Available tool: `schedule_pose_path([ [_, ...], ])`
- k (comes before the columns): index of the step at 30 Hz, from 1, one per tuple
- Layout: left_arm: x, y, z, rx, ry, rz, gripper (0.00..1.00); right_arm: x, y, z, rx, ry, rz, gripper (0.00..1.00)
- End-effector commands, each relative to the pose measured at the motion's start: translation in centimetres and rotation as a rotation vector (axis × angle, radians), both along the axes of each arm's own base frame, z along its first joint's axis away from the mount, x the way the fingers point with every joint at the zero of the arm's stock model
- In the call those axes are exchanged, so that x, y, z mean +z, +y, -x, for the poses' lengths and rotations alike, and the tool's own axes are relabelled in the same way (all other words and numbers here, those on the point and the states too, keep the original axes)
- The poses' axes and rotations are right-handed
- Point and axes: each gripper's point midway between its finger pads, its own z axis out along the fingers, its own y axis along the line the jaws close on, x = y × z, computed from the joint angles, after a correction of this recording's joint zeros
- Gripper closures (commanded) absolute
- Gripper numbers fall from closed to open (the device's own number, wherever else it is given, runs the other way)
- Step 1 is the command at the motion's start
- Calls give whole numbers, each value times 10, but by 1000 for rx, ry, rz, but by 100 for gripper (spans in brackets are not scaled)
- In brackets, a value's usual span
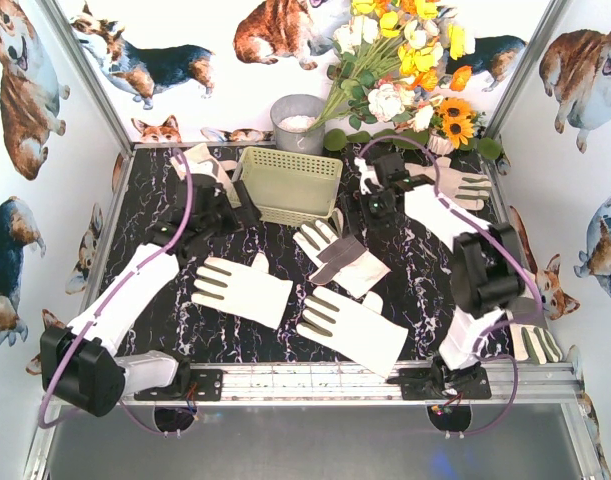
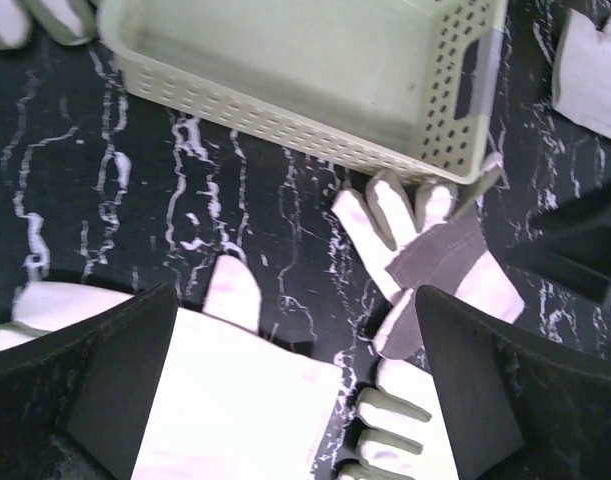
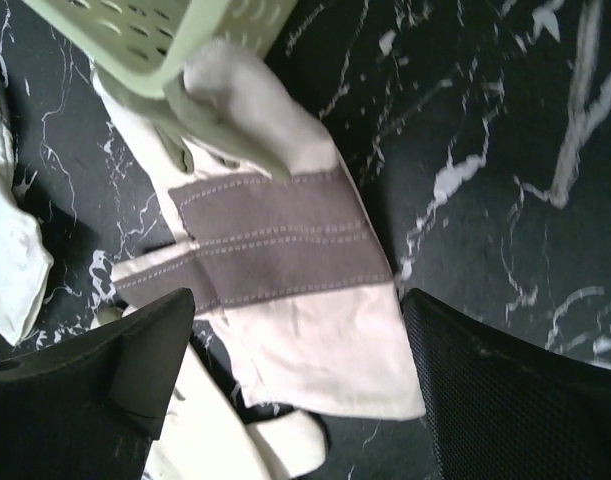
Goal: Put the gloves into the storage basket
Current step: Adjust the glove at the center of the board.
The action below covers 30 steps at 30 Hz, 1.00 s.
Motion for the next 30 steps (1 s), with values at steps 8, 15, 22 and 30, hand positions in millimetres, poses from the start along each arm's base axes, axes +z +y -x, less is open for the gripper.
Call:
schedule_pose_path([
  [8, -1, -41, -5, -9, 15, 75, 0, -3, 31, -52, 135, -125, -72, 13],
  [15, -5, -52, -5, -15, 32, 96, 0, -20, 42, -47, 162, -60, -125, 26],
  [22, -6, -54, -2, -5, 39, 104, 0, -37, 45, -36, 160, -7, -151, 32],
  [30, -2, -71, 7, -79, 27, 89, 0, -36, 25, -25, 63, 7, -118, 81],
])
